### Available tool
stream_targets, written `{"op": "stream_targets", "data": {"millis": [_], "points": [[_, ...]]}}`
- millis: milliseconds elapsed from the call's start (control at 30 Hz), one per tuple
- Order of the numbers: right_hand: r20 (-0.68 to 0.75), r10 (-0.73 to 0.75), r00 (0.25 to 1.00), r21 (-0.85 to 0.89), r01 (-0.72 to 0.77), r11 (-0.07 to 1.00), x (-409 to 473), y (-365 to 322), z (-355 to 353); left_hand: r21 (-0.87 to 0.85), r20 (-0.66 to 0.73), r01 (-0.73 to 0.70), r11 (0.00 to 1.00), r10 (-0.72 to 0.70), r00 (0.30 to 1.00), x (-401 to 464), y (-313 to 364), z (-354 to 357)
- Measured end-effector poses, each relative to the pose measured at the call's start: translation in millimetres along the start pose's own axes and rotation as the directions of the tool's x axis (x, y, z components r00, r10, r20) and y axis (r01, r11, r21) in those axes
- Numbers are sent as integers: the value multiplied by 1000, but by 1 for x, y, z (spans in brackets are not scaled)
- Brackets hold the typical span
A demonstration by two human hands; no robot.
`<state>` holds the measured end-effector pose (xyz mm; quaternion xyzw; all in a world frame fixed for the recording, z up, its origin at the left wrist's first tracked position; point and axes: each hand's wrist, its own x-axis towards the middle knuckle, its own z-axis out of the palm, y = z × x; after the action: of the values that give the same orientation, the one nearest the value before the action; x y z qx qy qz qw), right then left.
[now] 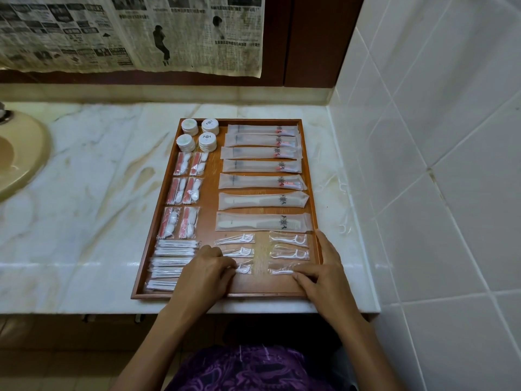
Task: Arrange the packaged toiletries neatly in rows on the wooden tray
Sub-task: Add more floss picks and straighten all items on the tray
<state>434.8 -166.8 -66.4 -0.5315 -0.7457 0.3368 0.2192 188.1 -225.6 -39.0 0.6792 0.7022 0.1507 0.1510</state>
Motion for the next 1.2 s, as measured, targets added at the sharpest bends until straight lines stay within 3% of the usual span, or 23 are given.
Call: {"op": "stream_targets", "data": {"millis": [1200], "points": [[36, 40, 999, -2, -40, 999, 1, -3, 0, -7, 3, 41, 999, -41, 999, 2, -1, 2]]}}
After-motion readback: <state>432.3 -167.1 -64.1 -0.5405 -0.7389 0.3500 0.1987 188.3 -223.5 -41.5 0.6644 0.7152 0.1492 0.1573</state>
